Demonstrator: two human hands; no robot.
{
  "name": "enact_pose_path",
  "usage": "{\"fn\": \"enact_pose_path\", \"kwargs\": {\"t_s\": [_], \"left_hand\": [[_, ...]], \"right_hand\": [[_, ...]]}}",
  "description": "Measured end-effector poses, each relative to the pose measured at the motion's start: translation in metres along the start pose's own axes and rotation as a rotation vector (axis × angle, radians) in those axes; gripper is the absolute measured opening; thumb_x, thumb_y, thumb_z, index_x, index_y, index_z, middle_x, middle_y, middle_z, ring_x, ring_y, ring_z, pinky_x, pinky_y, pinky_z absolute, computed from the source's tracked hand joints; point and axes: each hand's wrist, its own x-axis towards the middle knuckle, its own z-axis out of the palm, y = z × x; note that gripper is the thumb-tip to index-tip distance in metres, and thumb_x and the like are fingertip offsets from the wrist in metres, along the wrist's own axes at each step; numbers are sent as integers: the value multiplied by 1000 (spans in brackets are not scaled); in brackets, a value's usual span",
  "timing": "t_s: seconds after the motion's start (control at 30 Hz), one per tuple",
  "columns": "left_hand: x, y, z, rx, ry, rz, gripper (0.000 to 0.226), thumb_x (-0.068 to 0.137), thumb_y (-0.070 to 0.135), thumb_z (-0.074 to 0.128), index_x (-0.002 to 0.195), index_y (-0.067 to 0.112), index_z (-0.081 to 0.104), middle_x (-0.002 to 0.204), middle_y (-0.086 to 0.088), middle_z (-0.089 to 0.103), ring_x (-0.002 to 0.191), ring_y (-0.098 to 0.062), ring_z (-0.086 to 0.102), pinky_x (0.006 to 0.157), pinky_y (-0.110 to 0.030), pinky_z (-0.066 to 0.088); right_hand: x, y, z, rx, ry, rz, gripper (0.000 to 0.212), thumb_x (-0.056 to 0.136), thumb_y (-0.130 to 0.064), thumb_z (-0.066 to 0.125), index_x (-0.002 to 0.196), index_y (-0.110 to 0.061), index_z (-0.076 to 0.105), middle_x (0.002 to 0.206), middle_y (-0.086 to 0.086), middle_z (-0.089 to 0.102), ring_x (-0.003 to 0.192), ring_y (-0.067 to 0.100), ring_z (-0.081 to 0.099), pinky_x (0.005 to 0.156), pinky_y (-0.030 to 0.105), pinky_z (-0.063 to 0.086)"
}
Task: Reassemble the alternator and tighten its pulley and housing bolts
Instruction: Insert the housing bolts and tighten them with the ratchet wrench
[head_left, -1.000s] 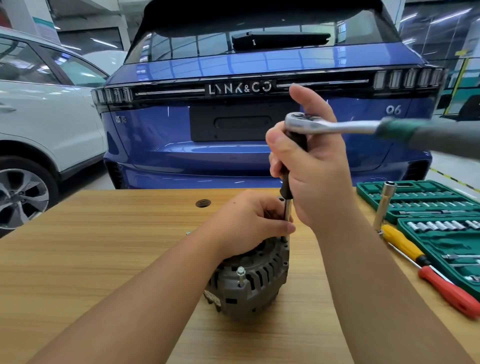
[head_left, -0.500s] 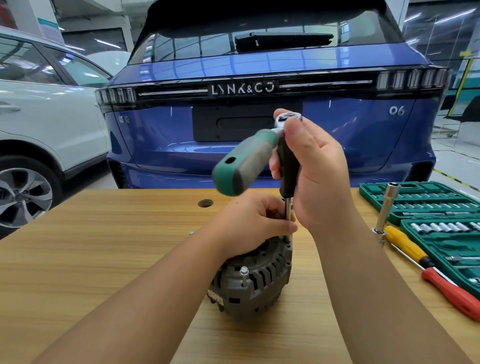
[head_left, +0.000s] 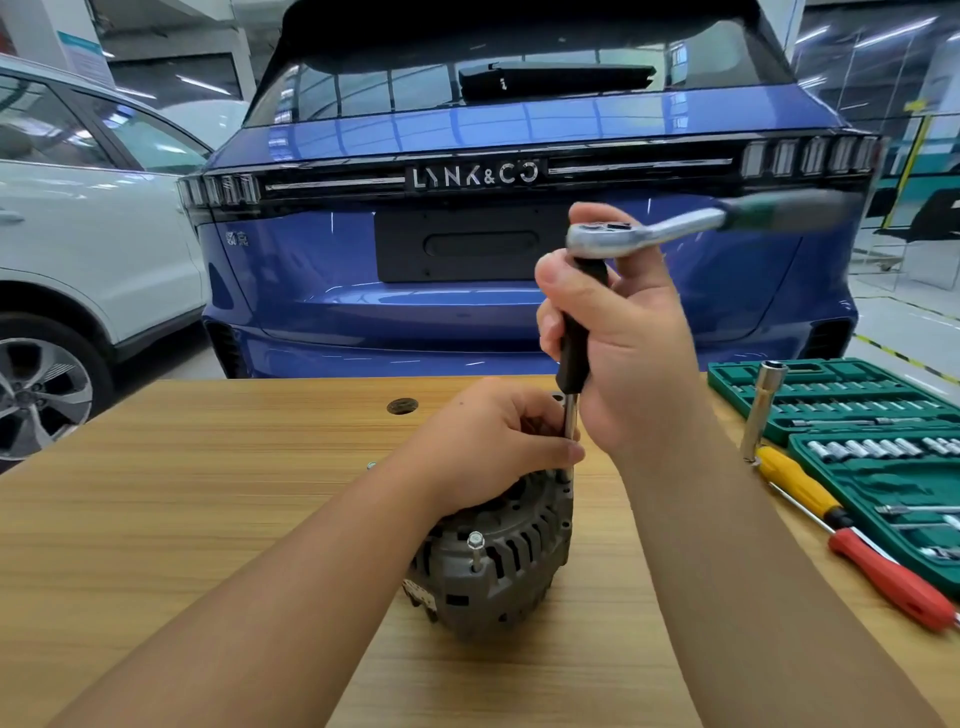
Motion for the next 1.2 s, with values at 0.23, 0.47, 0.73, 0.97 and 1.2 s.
{"fn": "enact_pose_path", "kwargs": {"t_s": [0.23,0.47,0.73,0.97,1.2], "left_hand": [[-2,2,0,-18,3,-2,5,93,37,74,97,37,77,90,17,75,86,-4,69,85,-35,56],[-2,0,0,11,25,-7,6,89,43,76,88,38,72,89,23,70,80,6,64,69,-23,50],[-3,3,0,0,-21,34,3,93,38,73,93,39,76,86,22,72,78,6,64,66,-18,44],[-3,4,0,22,2,6,3,94,41,72,94,39,74,87,19,72,78,7,63,67,-20,43],[-4,4,-1,-13,-3,9,9,94,37,73,102,34,77,96,16,76,91,-4,69,89,-36,56]], "right_hand": [[-1,5,7,-143,-40,-108,39,96,0,52,124,-26,63,84,1,60,62,14,47,57,25,45],[2,-4,9,51,-18,104,30,90,-32,50,114,-24,65,98,19,53,62,20,53,52,22,46],[-4,0,14,-241,215,-62,21,87,-30,73,88,-10,67,59,-5,47,53,12,37,48,25,34],[-2,4,5,-74,41,-43,33,89,-7,67,116,-23,59,76,-3,59,60,14,47,58,25,44],[0,21,4,-167,-35,-224,52,95,-2,58,122,-46,65,85,-2,60,69,12,51,67,23,48]]}}
